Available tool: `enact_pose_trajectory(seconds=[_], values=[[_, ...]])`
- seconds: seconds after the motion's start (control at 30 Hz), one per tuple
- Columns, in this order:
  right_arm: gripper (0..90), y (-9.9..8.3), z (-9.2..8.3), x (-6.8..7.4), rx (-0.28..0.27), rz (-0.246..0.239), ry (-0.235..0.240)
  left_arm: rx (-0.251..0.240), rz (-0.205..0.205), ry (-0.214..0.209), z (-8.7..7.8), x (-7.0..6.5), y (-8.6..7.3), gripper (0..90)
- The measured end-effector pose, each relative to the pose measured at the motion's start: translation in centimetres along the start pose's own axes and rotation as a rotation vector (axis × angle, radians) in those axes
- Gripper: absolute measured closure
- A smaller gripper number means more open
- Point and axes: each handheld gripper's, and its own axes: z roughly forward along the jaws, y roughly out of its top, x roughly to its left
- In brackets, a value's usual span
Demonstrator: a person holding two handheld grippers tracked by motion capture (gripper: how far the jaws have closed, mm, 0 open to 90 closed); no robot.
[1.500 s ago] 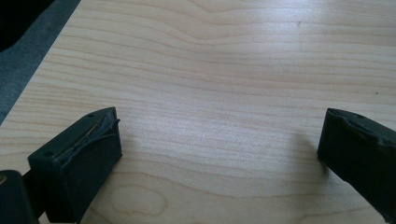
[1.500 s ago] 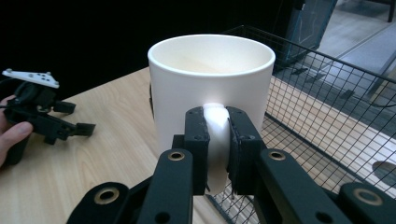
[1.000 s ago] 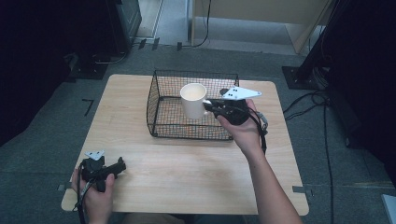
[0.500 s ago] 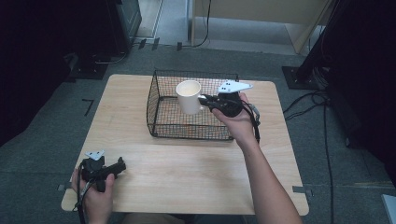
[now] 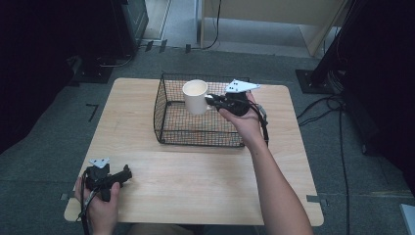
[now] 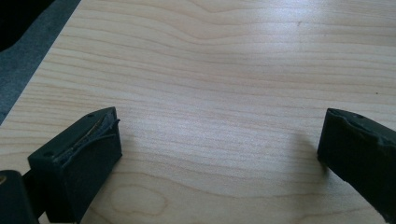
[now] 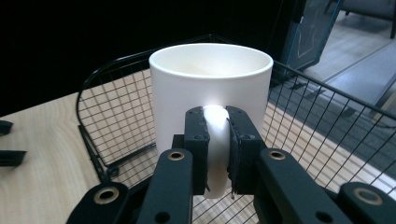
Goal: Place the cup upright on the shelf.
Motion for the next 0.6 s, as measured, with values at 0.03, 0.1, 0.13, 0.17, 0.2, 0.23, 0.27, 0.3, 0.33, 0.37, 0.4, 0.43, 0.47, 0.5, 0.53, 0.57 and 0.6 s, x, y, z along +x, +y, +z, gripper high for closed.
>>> enact_pose_trajectory(seconds=[0.03, 0.1, 0.13, 0.17, 0.2, 0.23, 0.27, 0.3, 0.33, 0.37, 0.4, 0.43, 0.47, 0.5, 0.53, 0.57, 0.6], values=[[80.7, 0.0, 0.2, -0.1, -0.002, 0.000, 0.006, 0.000, -0.001, 0.000, 0.0, 0.0, 0.0, 0.0], [80.6, 0.0, 0.6, -0.3, -0.009, 0.008, 0.015, 0.000, -0.001, 0.000, 0.0, 0.0, 0.0, 0.0], [80.7, 0.0, 0.7, -0.4, -0.008, 0.005, 0.018, 0.000, 0.000, 0.000, 0.0, 0.0, 0.0, 0.0], [80.7, 0.1, 1.0, -0.5, -0.006, 0.003, 0.020, 0.000, -0.001, 0.000, 0.0, 0.0, 0.0, 0.0], [80.7, 0.1, 1.2, -0.6, -0.003, 0.002, 0.025, 0.000, 0.000, 0.000, 0.0, 0.0, 0.0, 0.0], [80.6, 0.1, 1.4, -0.6, -0.001, 0.001, 0.028, 0.000, 0.002, 0.000, 0.0, 0.0, 0.0, 0.0], [80.7, 0.0, 1.8, -0.7, 0.005, -0.008, 0.033, 0.000, 0.001, 0.000, 0.0, 0.0, 0.0, 0.0], [80.7, 0.0, 1.8, -0.7, 0.005, -0.008, 0.033, -0.001, -0.001, 0.000, 0.0, 0.0, 0.0, 0.0], [80.6, -0.1, 2.0, -0.8, 0.007, -0.006, 0.035, 0.000, 0.000, 0.000, 0.0, 0.0, 0.0, 0.0], [80.7, -0.1, 2.3, -0.9, 0.012, -0.004, 0.036, 0.000, 0.000, 0.000, 0.0, 0.0, 0.0, 0.0], [80.6, -0.2, 2.5, -1.0, 0.015, -0.009, 0.035, 0.000, 0.000, 0.000, 0.0, 0.0, 0.0, 0.0], [80.6, -0.3, 2.7, -1.0, 0.021, -0.010, 0.034, 0.000, 0.000, 0.000, 0.0, 0.0, 0.0, 0.0], [80.6, -0.3, 2.9, -1.1, 0.025, -0.012, 0.032, 0.000, 0.001, 0.000, 0.0, 0.0, 0.0, 0.0], [80.6, -0.4, 3.1, -1.1, 0.029, -0.009, 0.031, 0.000, 0.001, 0.000, 0.0, 0.0, 0.0, 0.0], [80.6, -0.5, 3.3, -1.2, 0.029, -0.006, 0.033, 0.000, 0.000, 0.000, 0.0, 0.0, 0.0, 0.0], [80.6, -0.6, 3.4, -1.3, 0.028, -0.002, 0.034, 0.000, 0.000, 0.000, 0.0, 0.0, 0.0, 0.0], [80.6, -0.7, 3.6, -1.3, 0.026, 0.000, 0.034, 0.000, 0.001, 0.000, 0.0, 0.0, 0.0, 0.0]])
